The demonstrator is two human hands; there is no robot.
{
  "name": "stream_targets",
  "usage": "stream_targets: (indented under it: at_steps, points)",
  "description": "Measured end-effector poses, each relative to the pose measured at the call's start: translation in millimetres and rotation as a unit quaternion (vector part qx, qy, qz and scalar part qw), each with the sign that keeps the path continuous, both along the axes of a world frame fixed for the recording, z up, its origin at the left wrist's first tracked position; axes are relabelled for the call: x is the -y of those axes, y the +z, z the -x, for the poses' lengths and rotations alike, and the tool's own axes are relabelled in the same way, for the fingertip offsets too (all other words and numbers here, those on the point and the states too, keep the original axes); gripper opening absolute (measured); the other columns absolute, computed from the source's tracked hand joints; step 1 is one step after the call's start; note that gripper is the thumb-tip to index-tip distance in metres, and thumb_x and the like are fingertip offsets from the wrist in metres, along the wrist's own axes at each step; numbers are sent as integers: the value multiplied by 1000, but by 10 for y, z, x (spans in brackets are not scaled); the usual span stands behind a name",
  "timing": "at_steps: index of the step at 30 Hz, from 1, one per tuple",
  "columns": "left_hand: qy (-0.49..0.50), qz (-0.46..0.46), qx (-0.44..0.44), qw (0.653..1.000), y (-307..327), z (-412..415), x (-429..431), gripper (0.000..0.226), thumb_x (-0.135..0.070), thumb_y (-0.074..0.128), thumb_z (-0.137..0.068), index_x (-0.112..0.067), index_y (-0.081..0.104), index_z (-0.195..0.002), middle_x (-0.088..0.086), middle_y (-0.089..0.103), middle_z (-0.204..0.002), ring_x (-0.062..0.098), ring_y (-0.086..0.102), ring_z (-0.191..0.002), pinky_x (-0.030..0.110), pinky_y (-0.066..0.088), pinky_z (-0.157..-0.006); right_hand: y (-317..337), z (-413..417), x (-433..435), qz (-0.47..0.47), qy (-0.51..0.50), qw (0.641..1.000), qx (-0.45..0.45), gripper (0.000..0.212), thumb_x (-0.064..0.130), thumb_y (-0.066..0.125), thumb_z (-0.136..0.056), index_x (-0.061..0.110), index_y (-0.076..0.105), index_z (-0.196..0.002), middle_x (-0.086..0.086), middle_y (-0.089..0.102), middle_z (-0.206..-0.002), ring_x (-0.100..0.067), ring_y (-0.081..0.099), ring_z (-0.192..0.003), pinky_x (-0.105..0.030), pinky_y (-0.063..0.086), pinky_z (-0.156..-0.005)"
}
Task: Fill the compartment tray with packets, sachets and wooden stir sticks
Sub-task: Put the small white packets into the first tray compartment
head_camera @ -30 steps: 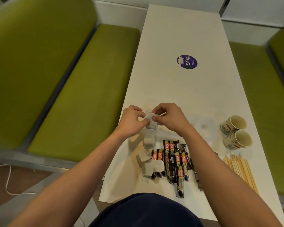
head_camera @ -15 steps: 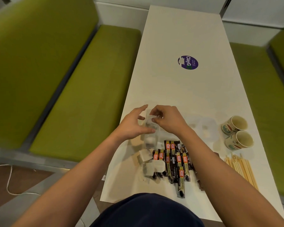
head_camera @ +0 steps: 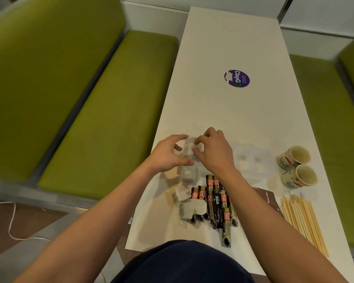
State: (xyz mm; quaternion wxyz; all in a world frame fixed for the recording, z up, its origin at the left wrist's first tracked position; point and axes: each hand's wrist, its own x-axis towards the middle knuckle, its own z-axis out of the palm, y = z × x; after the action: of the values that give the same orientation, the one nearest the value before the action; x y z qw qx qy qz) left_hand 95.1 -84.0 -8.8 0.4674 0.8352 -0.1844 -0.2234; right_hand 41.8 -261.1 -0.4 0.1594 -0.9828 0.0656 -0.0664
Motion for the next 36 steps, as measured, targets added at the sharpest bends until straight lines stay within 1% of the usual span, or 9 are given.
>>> stream_targets:
  at_steps: [10, 13, 16, 19, 21, 24, 29, 33, 36]
  points:
    - [-20, -13, 45, 999, -18, 32, -25, 86, -45, 92, -65, -30, 43, -134, -12, 49, -140, 11, 55, -117, 35, 55, -89, 23, 62, -18, -17, 10, 1000, -3, 20, 30, 67, -93, 24, 79, -106, 3, 42, -96, -24, 47, -101, -39, 48, -77]
    - [-39, -49, 99, 993, -33, 29, -22, 74, -50, 87, -70, -29, 50, -131, -10, 47, -145, 15, 46, -131, 35, 48, -99, 6, 84, -4, -22, 1, 1000, 14, 19, 27, 68, -90, 24, 78, -105, 4, 42, -96, -23, 46, -100, -38, 48, -77]
    - [-70, -88, 140, 984, -32, 30, -29, 72, -58, 81, -74, -27, 54, -134, -4, 34, -158, 16, 30, -144, 33, 35, -112, -16, 74, -13, 5, 20, 999, -41, 27, 30, 62, -93, 25, 76, -115, 3, 40, -100, -25, 44, -105, -38, 45, -82]
    - [-64, -54, 111, 990, 9, 51, -56, 72, -63, 76, -77, -34, 52, -138, -9, 29, -159, 13, 26, -146, 37, 41, -109, 45, 107, 6, -19, 12, 999, -32, 30, 30, 61, -94, 25, 75, -119, 4, 42, -100, -23, 44, -105, -39, 45, -86]
    - [-32, -23, 113, 993, 39, 91, -111, 60, -59, 71, -85, -35, 52, -137, -10, 32, -156, 10, 30, -144, 32, 46, -102, 119, 199, 24, -57, -13, 998, 10, 29, 30, 62, -95, 23, 75, -120, 5, 44, -98, -20, 44, -103, -36, 45, -86]
    - [44, 33, 132, 990, 65, 207, -253, 32, -28, 66, -95, -29, 61, -126, -9, 46, -141, 6, 46, -129, 25, 50, -89, 247, 428, 8, -128, -47, 990, 38, 24, 28, 63, -96, 26, 74, -117, 7, 48, -96, -15, 46, -101, -26, 38, -81]
    - [34, 15, 67, 997, -65, 534, -543, 36, -5, 62, -86, -34, 66, -106, -14, 61, -114, 2, 59, -103, 24, 53, -79, 373, 975, -161, -211, -31, 975, -56, 17, 41, 63, -96, 33, 76, -104, 14, 60, -91, -1, 57, -82, -24, 42, -73]
    - [-122, -47, 90, 987, -263, 729, -685, 42, -14, 69, -87, -34, 66, -124, -14, 51, -124, -2, 52, -110, 10, 42, -86, 323, 1331, -338, -210, -22, 962, -176, 35, 66, 65, -86, 38, 68, -106, 16, 65, -89, 1, 59, -83, -31, 52, -75]
    - [-147, -68, 131, 978, -362, 791, -660, 28, -27, 73, -90, -35, 71, -117, -13, 50, -130, 2, 48, -115, 19, 41, -91, 199, 1437, -435, -198, -20, 953, -227, 42, 59, 74, -81, 37, 60, -114, 13, 64, -89, -3, 60, -85, -35, 53, -76]
